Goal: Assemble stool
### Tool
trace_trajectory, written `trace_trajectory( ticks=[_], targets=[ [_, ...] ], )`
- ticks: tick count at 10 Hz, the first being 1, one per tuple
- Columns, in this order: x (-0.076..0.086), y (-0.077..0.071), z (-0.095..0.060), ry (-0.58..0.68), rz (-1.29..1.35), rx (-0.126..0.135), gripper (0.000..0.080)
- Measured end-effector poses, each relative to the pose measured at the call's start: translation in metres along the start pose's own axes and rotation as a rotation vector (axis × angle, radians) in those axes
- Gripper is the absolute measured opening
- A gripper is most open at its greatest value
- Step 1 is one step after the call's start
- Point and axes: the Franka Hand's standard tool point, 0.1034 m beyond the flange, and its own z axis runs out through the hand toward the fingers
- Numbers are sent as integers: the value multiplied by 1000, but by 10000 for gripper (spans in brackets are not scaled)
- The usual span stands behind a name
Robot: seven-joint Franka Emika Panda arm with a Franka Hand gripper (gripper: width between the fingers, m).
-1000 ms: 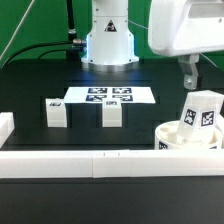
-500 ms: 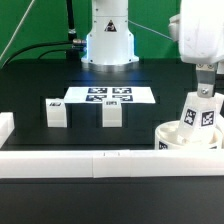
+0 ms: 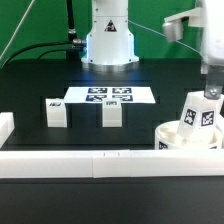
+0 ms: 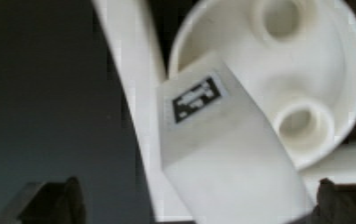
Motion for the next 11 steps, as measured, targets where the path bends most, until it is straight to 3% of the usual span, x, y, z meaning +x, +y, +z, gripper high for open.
trace_trajectory(
  ticks=[4, 7, 9, 10, 11],
  targets=[
    [1, -3, 12, -46, -347, 6, 649],
    [-4, -3, 17, -48, -368, 14, 649],
    [-4, -3, 17, -47, -305, 13, 387],
    [-5, -3, 17, -48, -224, 11, 387],
    [-5, -3, 17, -48, -170, 10, 336]
  ],
)
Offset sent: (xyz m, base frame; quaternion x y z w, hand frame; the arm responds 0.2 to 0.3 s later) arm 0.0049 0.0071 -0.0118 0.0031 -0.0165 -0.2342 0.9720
